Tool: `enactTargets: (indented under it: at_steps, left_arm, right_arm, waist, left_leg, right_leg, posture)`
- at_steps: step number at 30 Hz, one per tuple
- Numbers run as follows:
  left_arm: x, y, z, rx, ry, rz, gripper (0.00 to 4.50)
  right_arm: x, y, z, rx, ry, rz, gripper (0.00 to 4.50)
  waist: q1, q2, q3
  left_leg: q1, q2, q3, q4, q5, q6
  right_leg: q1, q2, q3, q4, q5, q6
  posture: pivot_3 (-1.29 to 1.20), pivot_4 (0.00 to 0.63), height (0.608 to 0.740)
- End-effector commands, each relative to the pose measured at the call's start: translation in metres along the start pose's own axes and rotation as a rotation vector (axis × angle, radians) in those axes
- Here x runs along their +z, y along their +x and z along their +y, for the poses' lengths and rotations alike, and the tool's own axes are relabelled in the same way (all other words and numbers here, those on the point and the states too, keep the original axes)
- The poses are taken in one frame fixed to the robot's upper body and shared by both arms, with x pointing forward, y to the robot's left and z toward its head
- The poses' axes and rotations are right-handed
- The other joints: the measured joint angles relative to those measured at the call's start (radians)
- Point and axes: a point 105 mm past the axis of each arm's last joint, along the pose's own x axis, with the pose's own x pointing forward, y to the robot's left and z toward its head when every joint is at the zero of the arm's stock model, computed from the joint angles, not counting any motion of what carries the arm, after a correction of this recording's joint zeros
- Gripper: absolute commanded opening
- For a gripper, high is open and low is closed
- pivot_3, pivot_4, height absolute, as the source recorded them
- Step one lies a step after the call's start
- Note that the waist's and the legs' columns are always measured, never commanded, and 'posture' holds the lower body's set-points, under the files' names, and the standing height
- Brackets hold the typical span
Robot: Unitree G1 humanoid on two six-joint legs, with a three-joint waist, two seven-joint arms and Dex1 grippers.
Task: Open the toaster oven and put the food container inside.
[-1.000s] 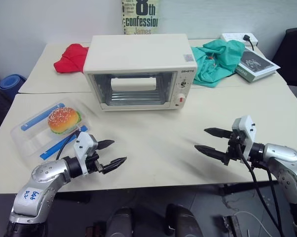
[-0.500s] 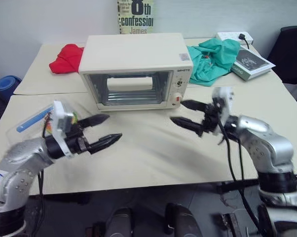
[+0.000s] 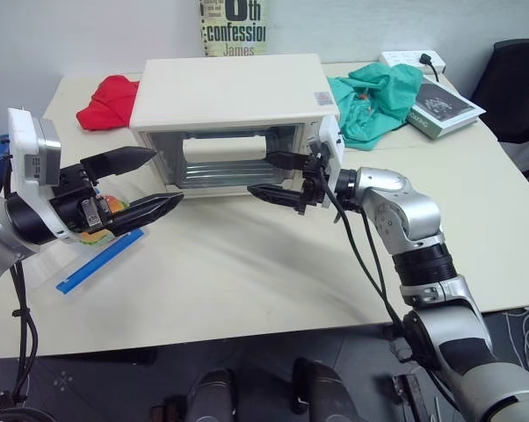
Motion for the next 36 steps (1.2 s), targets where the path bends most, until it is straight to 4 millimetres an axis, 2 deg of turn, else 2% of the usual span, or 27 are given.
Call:
enactTargets:
  at_steps: [1,6,11,15,18,23,30,36]
  left_arm:
    - [0.012,-0.001,-0.001,0.013,0.063,-0.024,4.5]
    - [0.01,0.002,0.001,0.021,0.064,-0.02,4.5]
    - [0.011,0.006,0.006,0.026,0.072,-0.026,4.5]
    - [0.011,0.016,0.021,0.055,0.103,-0.018,4.5]
    - [0.01,0.031,0.029,0.024,0.142,-0.004,3.85]
    - [0.004,0.063,0.041,-0.048,0.24,0.055,2.35]
    - [-0.002,0.079,0.042,-0.16,0.279,0.092,0.16]
    - [-0.021,0.076,0.035,-0.248,0.3,0.195,0.06]
  right_arm:
    - [0.02,0.008,0.009,0.066,-0.06,-0.05,4.47]
    - [0.025,0.006,0.025,0.146,-0.075,-0.068,4.47]
    - [0.027,0.005,0.031,0.163,-0.075,-0.081,4.47]
    - [0.018,0.0,0.042,0.198,-0.098,-0.059,4.47]
    - [0.01,-0.005,0.053,0.224,-0.082,-0.055,4.5]
    - [-0.011,-0.007,0.059,0.203,-0.05,-0.026,4.5]
    - [-0.015,-0.007,0.068,0.189,-0.006,-0.054,4.5]
    - [-0.019,-0.013,0.067,0.143,0.009,-0.053,4.5]
  waist:
    - [0.0,0.0,0.0]
    - [-0.006,0.0,0.0]
    - [-0.017,0.0,0.0]
    - [-0.019,0.0,0.0]
    - [-0.018,0.0,0.0]
    - [-0.02,-0.001,0.0]
    - [-0.021,-0.001,0.0]
    - [-0.02,-0.001,0.0]
  left_leg:
    - [0.0,0.0,0.0,0.0,0.0,0.0]
    - [0.0,0.001,0.001,0.0,0.0,-0.001]
    - [-0.001,0.001,0.001,0.0,0.0,-0.002]
    - [-0.001,0.001,0.001,0.0,0.001,-0.002]
    - [-0.001,0.001,0.001,0.0,0.001,-0.003]
    - [-0.001,0.001,0.002,0.002,0.001,-0.003]
    - [-0.002,0.002,0.005,0.002,0.001,-0.004]
    - [-0.009,0.002,0.005,0.008,0.001,-0.003]
  right_leg:
    - [0.0,0.0,0.0,0.0,0.0,0.0]
    - [-0.001,0.001,0.001,0.0,0.0,0.0]
    - [-0.001,0.001,0.001,0.0,0.0,0.0]
    - [-0.002,0.001,0.001,0.001,0.0,0.0]
    - [-0.002,0.001,0.001,0.001,0.0,0.0]
    - [-0.002,0.002,0.002,0.002,0.0,0.0]
    - [-0.006,0.003,0.003,0.004,0.0,0.0]
    - [-0.012,0.002,0.005,0.008,0.0,0.0]
  posture:
    - [0.0,0.15,0.74]
    - [0.0,0.15,0.74]
    - [0.0,0.15,0.74]
    - [0.0,0.15,0.74]
    - [0.0,0.15,0.74]
    - [0.0,0.15,0.74]
    - [0.0,0.15,0.74]
    - [0.0,0.15,0.74]
